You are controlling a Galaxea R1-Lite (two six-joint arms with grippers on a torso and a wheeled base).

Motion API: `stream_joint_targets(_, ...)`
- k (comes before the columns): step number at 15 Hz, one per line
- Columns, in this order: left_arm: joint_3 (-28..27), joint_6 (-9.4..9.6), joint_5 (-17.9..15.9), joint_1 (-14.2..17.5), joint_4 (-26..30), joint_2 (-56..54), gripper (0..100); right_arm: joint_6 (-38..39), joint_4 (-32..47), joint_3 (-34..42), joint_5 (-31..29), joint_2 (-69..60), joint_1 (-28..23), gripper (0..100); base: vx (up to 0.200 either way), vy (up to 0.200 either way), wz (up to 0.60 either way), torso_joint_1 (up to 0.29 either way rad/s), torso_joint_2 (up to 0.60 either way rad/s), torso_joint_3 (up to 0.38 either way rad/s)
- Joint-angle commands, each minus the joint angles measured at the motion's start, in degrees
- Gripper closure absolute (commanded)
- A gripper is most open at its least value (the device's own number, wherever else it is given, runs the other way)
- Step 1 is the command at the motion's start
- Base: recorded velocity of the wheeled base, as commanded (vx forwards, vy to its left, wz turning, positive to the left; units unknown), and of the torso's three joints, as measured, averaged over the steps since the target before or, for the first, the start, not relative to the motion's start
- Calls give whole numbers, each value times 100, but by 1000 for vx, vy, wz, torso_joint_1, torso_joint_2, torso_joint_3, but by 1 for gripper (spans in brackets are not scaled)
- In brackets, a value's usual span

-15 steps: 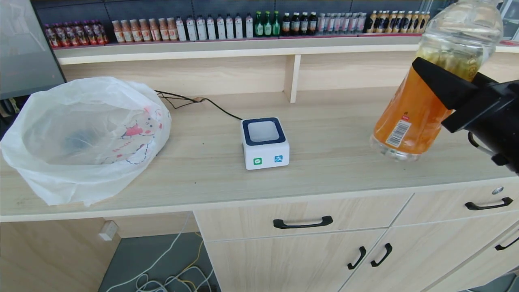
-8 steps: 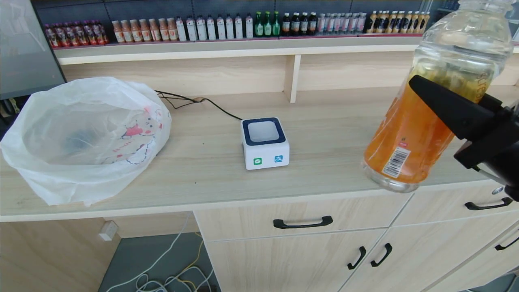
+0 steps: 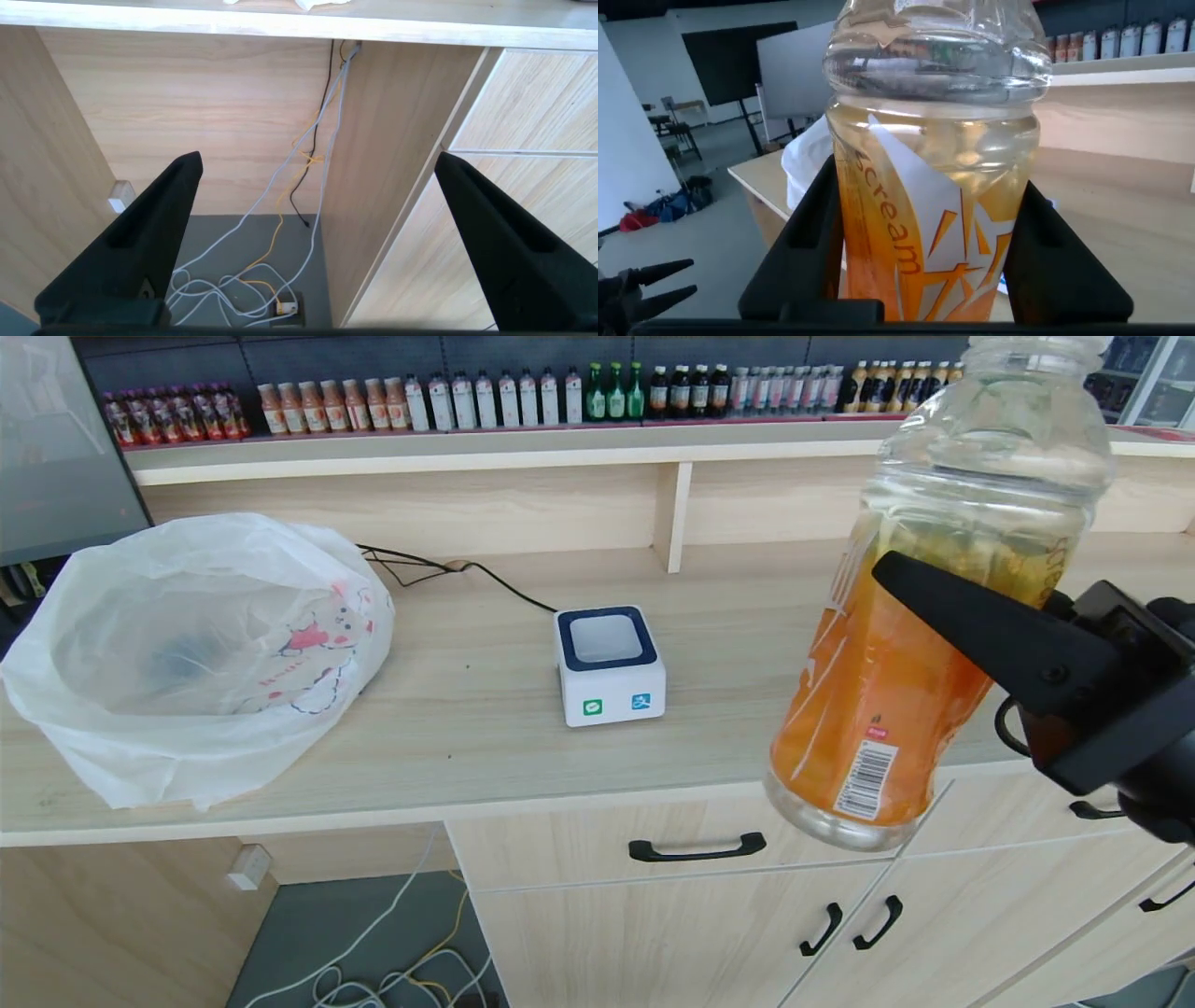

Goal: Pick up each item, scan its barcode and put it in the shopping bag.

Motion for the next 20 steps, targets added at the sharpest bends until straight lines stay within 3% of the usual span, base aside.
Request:
stream_joint_targets(1,0,-2,0,2,0,6,0,241,-10,-385,2,304,67,100,0,0,0,0,0,0)
stream_joint_targets(3,0,-2,0,2,0,6,0,619,-19,-1167,2,611,173,100,0,0,0,0,0,0)
stream_joint_targets(7,0,-2,0,2,0,6,0,822,-10,-1712,2,1007,568,100,0,0,0,0,0,0)
stream_joint_targets(20,0,-2,0,2,0,6,0,1366,-28,-2125,-16,1314,981,100,0,0,0,0,0,0)
